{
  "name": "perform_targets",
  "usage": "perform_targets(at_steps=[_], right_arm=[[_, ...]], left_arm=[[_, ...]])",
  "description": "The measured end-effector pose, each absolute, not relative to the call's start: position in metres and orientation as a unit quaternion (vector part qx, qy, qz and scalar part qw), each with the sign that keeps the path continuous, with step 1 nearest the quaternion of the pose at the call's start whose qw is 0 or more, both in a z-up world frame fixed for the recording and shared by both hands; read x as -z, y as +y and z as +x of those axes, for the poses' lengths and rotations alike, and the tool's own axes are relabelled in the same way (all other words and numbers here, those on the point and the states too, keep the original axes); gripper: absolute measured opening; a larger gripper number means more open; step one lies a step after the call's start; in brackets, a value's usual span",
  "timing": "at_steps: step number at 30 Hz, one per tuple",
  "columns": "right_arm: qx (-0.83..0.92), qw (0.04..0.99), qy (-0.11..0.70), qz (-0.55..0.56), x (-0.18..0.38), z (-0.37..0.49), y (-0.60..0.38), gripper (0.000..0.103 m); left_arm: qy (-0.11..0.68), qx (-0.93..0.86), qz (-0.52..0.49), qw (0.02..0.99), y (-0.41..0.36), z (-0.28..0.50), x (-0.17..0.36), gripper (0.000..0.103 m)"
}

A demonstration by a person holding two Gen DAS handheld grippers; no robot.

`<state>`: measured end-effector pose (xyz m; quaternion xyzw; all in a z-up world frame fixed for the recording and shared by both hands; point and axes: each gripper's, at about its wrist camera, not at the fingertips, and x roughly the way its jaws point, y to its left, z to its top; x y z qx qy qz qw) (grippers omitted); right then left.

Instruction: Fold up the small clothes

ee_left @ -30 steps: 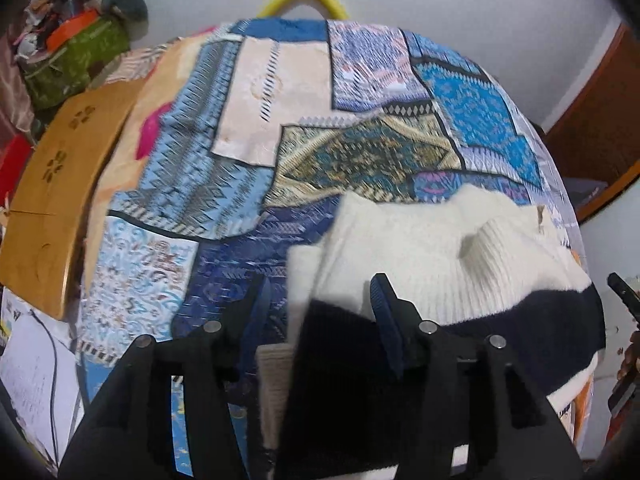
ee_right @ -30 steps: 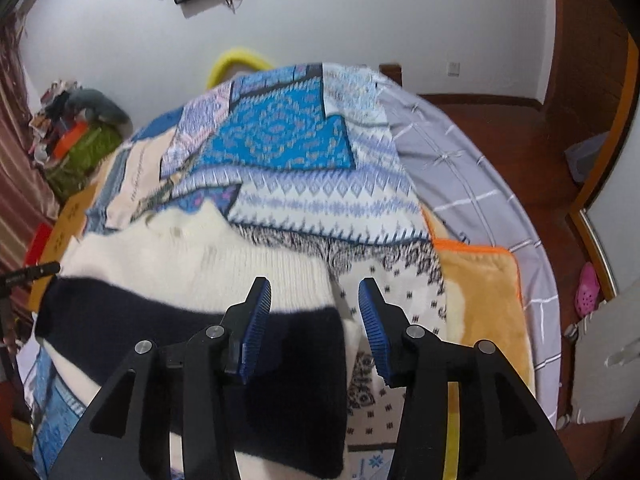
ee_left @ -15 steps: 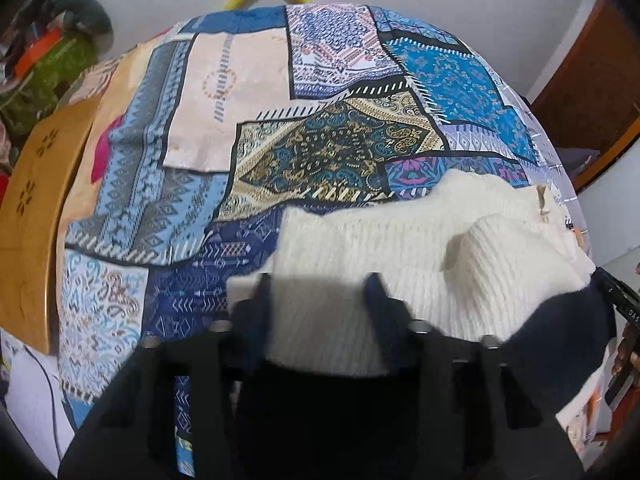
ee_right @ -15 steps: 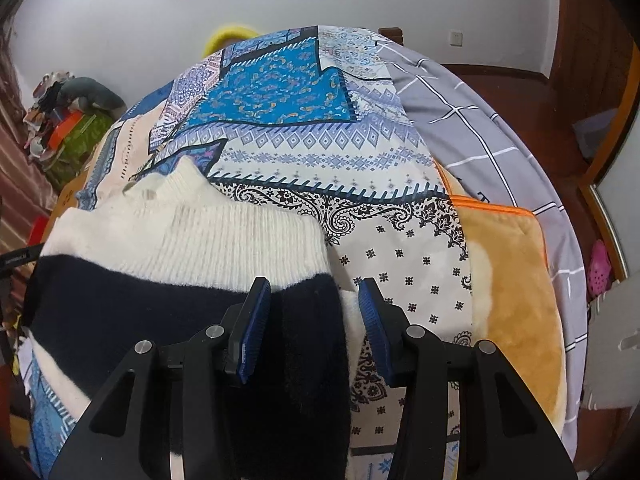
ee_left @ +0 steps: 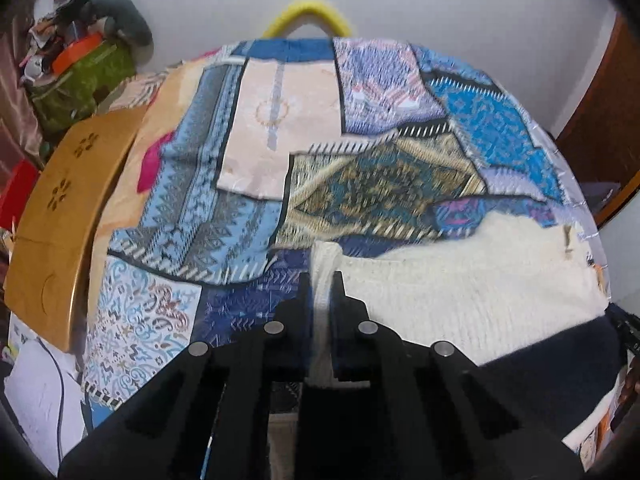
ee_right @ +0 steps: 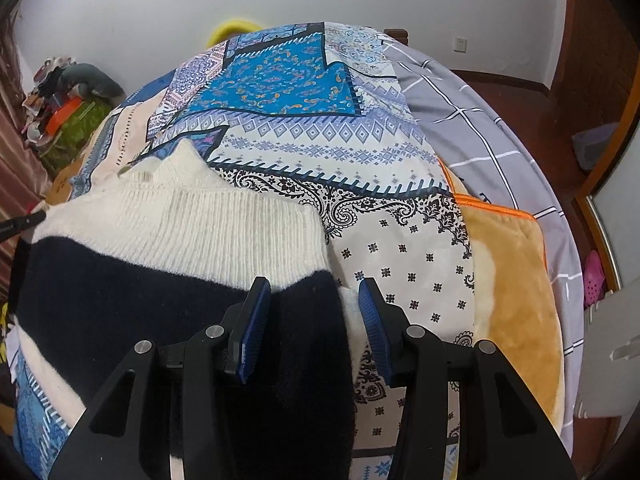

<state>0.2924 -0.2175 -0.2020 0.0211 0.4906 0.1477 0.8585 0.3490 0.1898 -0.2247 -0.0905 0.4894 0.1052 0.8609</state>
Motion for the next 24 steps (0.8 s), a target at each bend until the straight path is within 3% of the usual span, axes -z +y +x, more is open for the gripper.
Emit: perform_targets(at_steps=[7, 12, 14, 15, 24], right_arm=[[-0.147, 0.863, 0.483, 0.001, 0.188, 0.285, -0.209, 0.042], [-0.159, 0.873, 0.459, -0.042, 0.168, 0.273, -0.188, 0.043], [-0.172, 0.875, 0.449, -0.049, 0.162, 0.269, -0.176, 0.055], [-0.181, 0.876, 0.444, -0.050, 0.159, 0.266, -0.171, 0.056], [-0.259, 0.868, 0.413, -0.095, 0.147, 0.241, -0.104, 0.062]], left_arm=[[0.500, -0.103, -0.092, 0.855, 0.187, 0.343, 0.229, 0.016], [0.500, -0.105, -0.079, 0.856, 0.183, 0.327, 0.219, 0.044], [0.499, -0.101, -0.076, 0.857, 0.181, 0.319, 0.216, 0.052], [0.500, -0.098, -0.076, 0.857, 0.179, 0.315, 0.214, 0.056], [0.481, -0.081, -0.112, 0.866, 0.168, 0.285, 0.201, 0.081]])
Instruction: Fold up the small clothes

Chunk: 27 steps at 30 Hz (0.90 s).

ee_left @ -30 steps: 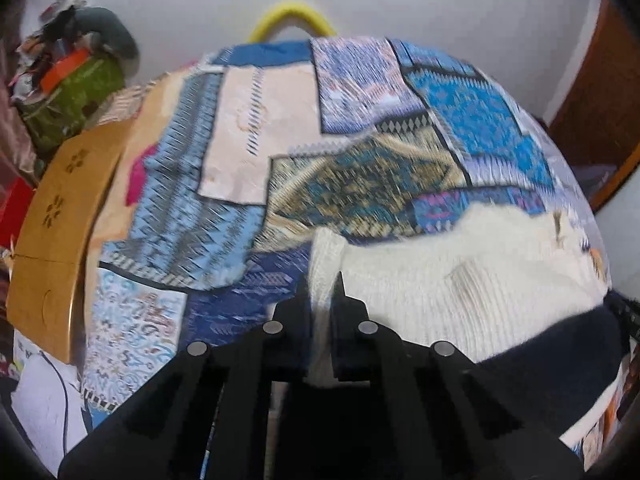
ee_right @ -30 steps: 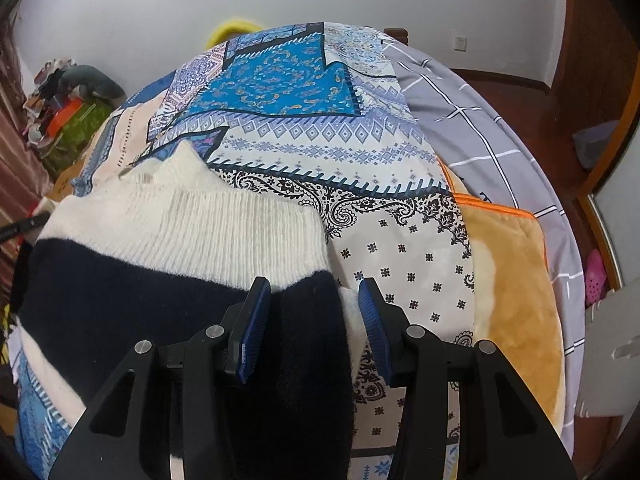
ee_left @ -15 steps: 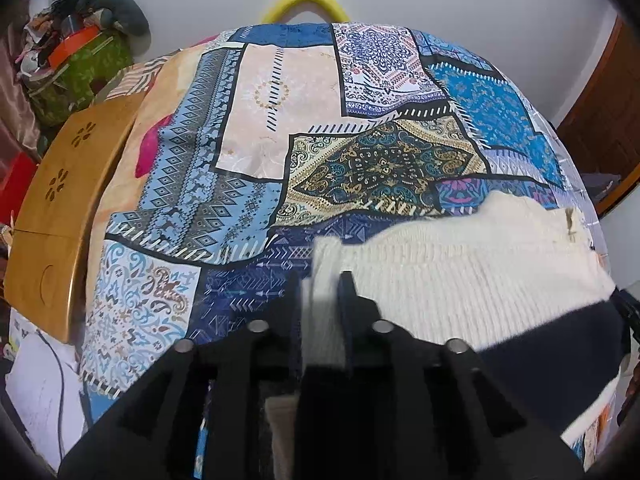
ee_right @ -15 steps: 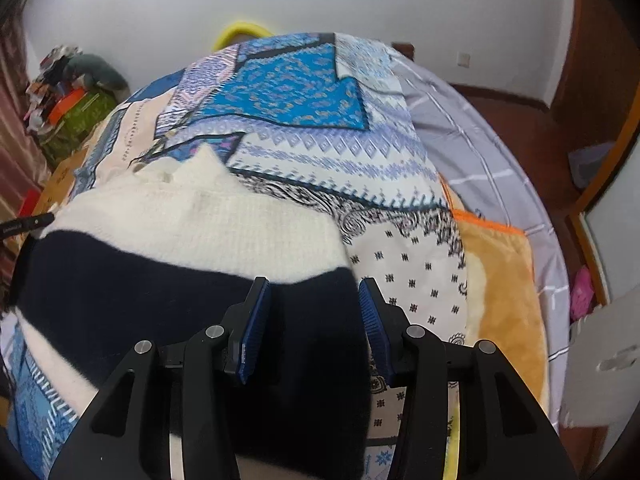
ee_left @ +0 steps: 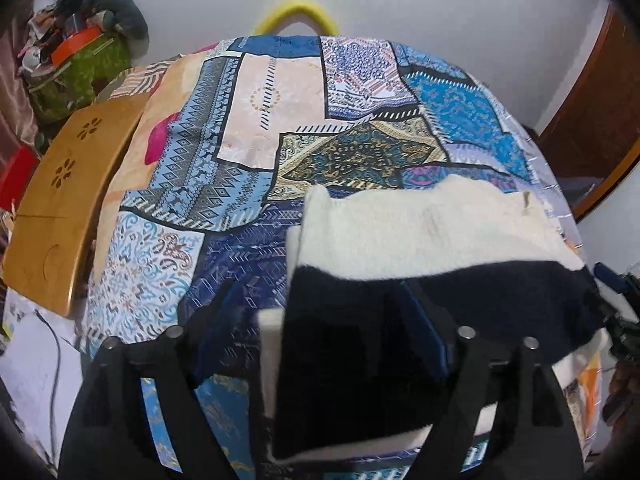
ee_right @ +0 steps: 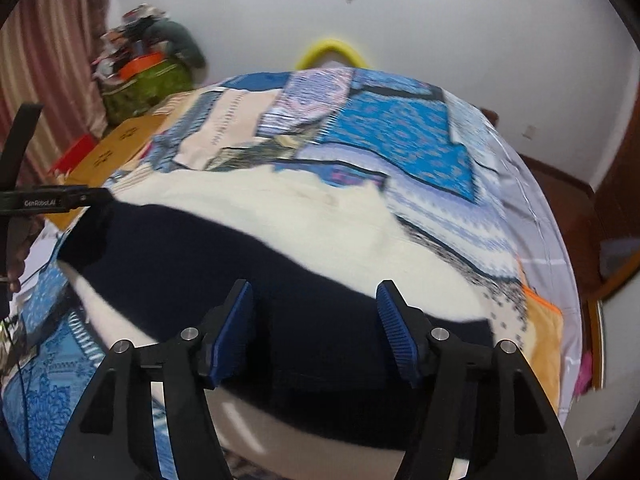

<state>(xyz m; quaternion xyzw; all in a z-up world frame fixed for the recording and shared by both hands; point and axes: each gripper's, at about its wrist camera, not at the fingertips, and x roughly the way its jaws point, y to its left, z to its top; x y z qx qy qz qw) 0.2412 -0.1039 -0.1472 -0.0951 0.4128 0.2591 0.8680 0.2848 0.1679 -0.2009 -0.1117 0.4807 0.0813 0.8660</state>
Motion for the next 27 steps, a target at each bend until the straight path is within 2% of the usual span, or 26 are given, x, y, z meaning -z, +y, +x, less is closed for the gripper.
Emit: perform_targets(at_steps=[2, 9, 15, 27], right_arm=[[-0.263, 0.866, 0.412, -0.100, 0.153, 0.238, -0.094, 0.070], [-0.260, 0.847, 0.450, -0.109, 0.179, 0.236, -0.085, 0.071], [-0.253, 0.845, 0.461, -0.094, 0.178, 0.235, -0.099, 0.073], [-0.230, 0.853, 0.462, -0.075, 0.158, 0.224, -0.114, 0.073]], left_arm=[[0.489, -0.075, -0.117, 0.861, 0.165, 0.283, 0.205, 0.081], [0.514, -0.085, -0.122, 0.845, 0.166, 0.277, 0.226, 0.081], [0.521, -0.099, -0.149, 0.834, 0.182, 0.271, 0.235, 0.081], [0.494, -0.129, -0.162, 0.845, 0.201, 0.238, 0.201, 0.081]])
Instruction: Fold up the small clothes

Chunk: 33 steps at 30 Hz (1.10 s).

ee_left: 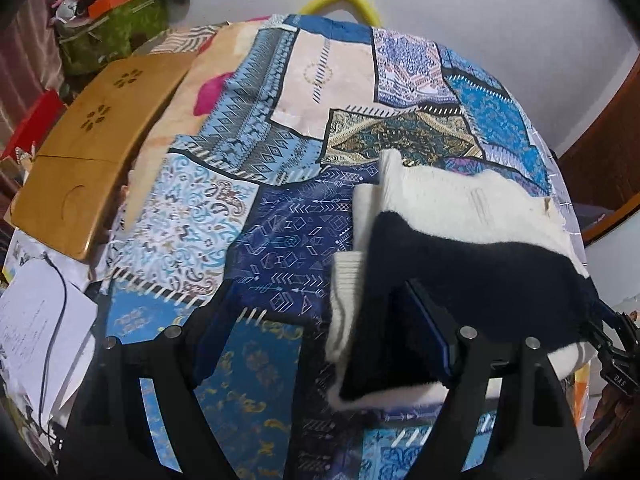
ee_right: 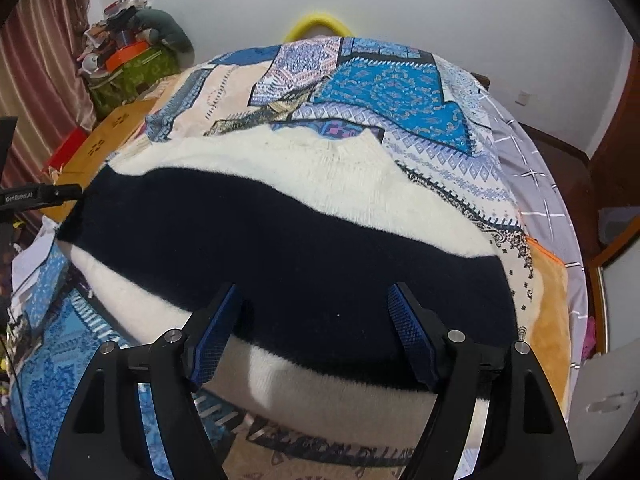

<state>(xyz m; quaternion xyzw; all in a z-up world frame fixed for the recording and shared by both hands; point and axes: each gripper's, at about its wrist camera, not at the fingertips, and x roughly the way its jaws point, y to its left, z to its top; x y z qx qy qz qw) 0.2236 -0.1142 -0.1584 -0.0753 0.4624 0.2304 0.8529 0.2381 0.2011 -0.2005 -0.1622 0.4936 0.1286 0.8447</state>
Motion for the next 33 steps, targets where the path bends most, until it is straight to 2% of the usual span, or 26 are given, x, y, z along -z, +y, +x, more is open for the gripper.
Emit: perform_targets(at_steps=[9, 15, 25, 33], right_arm=[[-0.243, 0.863, 0.438, -0.073, 0.133, 0.208, -0.102, 0.073], [-0.252, 0.865, 0.427, -0.073, 0.129, 0.201, -0.092, 0.080], [-0.254, 0.849, 0.459, -0.065, 0.155, 0.207, -0.079, 0.080], [-0.253, 0.837, 0.481, -0.066, 0.180, 0.209, -0.080, 0.082]], left_arm=[[0.483, -0.101, -0.168, 0.854, 0.179, 0.213, 0.181, 0.081], [0.492, -0.066, -0.197, 0.846, 0.153, 0.205, 0.186, 0.081], [0.532, -0.031, -0.289, 0.795, 0.139, 0.204, 0.225, 0.081], [0.532, 0.005, -0.351, 0.770, 0.140, 0.217, 0.240, 0.081]])
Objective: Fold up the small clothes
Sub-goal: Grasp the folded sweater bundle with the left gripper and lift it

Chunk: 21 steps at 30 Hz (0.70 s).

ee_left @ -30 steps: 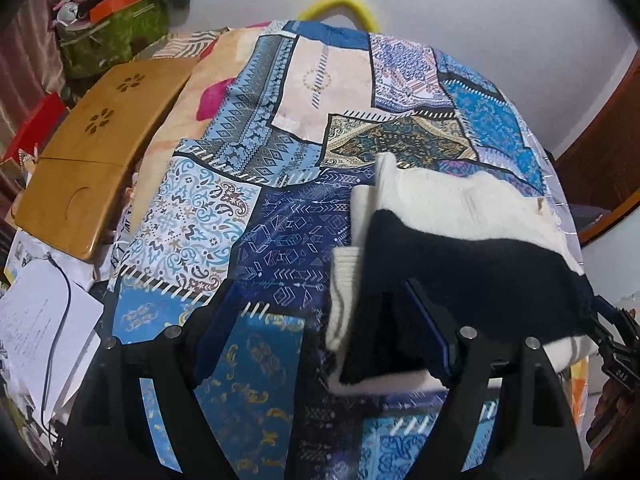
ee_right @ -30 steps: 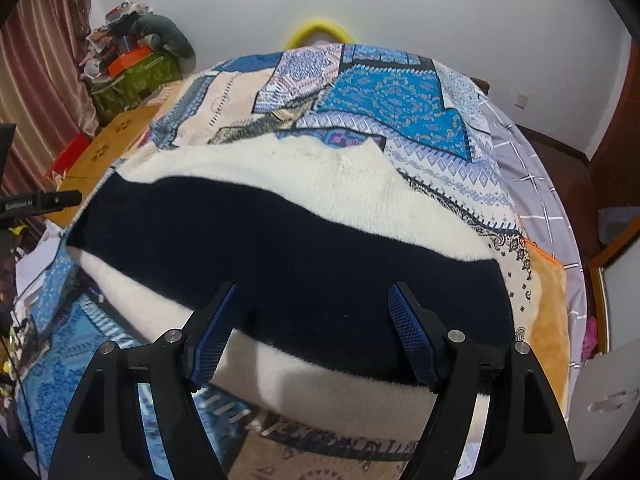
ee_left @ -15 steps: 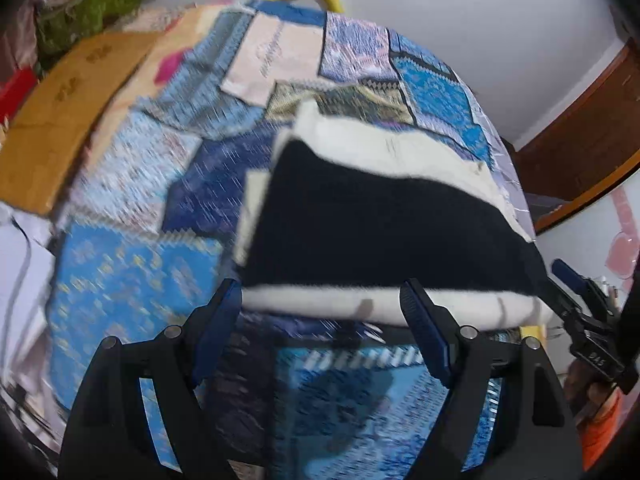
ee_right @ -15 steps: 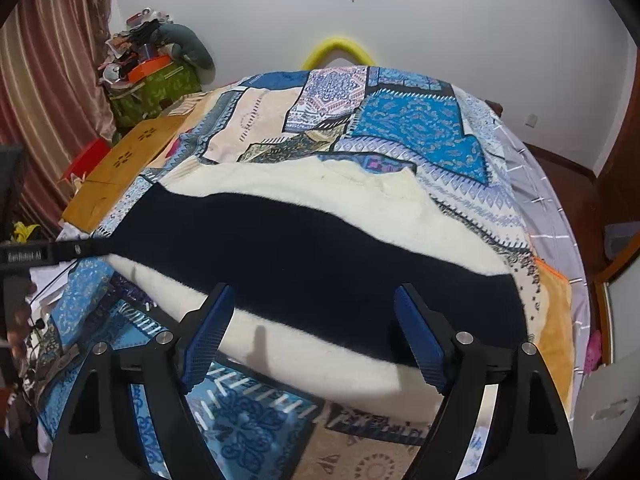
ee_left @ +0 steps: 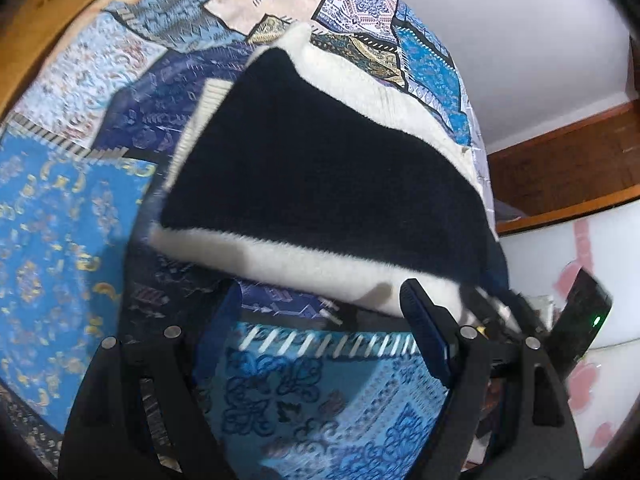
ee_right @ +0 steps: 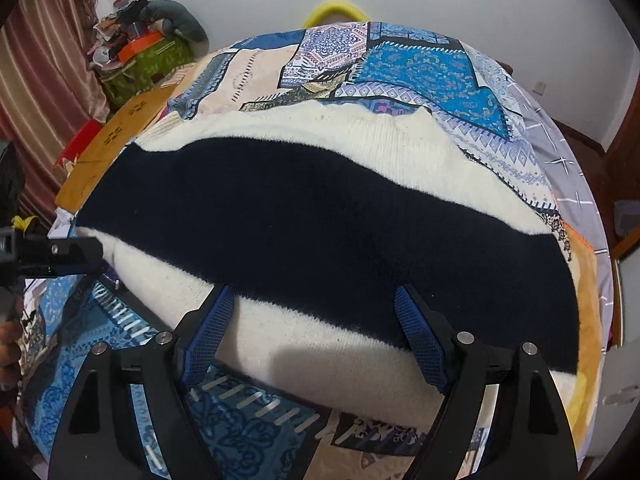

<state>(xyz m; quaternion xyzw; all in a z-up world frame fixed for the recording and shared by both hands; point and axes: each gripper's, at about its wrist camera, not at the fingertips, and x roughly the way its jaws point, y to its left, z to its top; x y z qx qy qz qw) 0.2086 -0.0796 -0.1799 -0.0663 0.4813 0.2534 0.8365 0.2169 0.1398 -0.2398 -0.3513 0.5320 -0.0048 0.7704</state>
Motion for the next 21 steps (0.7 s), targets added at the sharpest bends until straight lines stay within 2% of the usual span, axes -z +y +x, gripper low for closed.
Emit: perform_targets(at_steps=[7, 10, 18, 21], right_arm=[[-0.263, 0.833, 0.482, -0.063, 0.182, 0.210, -0.080, 0.083], [-0.268, 0.832, 0.482, -0.061, 0.183, 0.211, -0.081, 0.084], [-0.274, 0.831, 0.481, -0.058, 0.182, 0.211, -0.083, 0.084], [-0.276, 0.830, 0.482, -0.058, 0.180, 0.212, -0.083, 0.084]], left_arm=[[0.515, 0.014, -0.408, 0.754, 0.145, 0.233, 0.252, 0.081], [0.504, 0.007, -0.432, 0.748, 0.152, 0.241, 0.255, 0.075], [0.472, -0.064, -0.403, 0.782, 0.162, 0.257, 0.255, 0.032], [0.458, -0.069, -0.373, 0.804, 0.164, 0.259, 0.241, 0.026]])
